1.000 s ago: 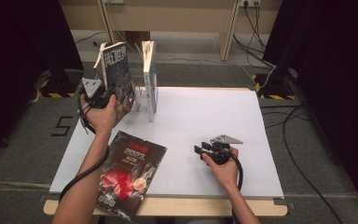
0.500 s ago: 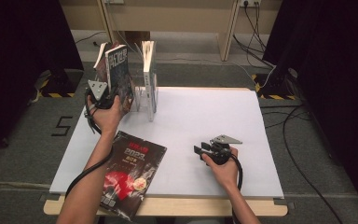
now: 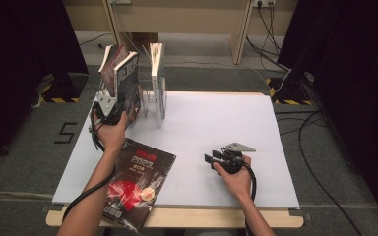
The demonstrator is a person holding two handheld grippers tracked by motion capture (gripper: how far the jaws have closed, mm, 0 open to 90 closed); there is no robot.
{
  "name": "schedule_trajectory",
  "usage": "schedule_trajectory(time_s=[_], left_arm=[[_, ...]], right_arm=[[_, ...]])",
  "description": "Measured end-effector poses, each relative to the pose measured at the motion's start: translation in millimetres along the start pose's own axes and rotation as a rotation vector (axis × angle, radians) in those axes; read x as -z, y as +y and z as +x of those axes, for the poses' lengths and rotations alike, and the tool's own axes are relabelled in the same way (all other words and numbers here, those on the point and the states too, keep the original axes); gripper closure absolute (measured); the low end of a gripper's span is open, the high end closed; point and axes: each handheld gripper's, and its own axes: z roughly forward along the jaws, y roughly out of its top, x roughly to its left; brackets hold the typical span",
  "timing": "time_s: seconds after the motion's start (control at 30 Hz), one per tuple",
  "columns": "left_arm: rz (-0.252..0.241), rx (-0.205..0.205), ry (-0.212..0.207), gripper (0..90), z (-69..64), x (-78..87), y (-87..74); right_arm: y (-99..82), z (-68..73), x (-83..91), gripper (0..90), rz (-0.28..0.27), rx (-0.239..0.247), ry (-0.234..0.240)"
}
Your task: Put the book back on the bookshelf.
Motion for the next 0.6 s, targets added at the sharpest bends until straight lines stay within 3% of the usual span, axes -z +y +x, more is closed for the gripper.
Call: schedule_trajectory(time_s=[0.1,0.27,0.33,0.4,0.6], left_arm=[[0.024,-0.023,0.001,81.1,0.9,10.1,-6.3],[0.054,0.055,0.012,81.1,9.6,22.0,-13.6],[0.071,0.043,0.003,80.6,12.0,24.0,-15.5],[0.087,0.075,0.006,80.3,15.5,26.5,-18.1],[0.055,0.053,-0.030,79.0,20.6,30.1,-16.7]], right_arm=[[0.2,0.4,-0.1,56.1,-0.001,0.005,0.005],[0.2,1.5,-0.4,56.0,0.001,0.004,0.006],[0.0,2.0,-1.0,56.0,0.004,0.006,0.008],[-0.2,2.5,-1.9,55.9,0.007,0.007,0.013],[-0.8,2.9,-2.7,55.6,0.015,-0.005,0.017]])
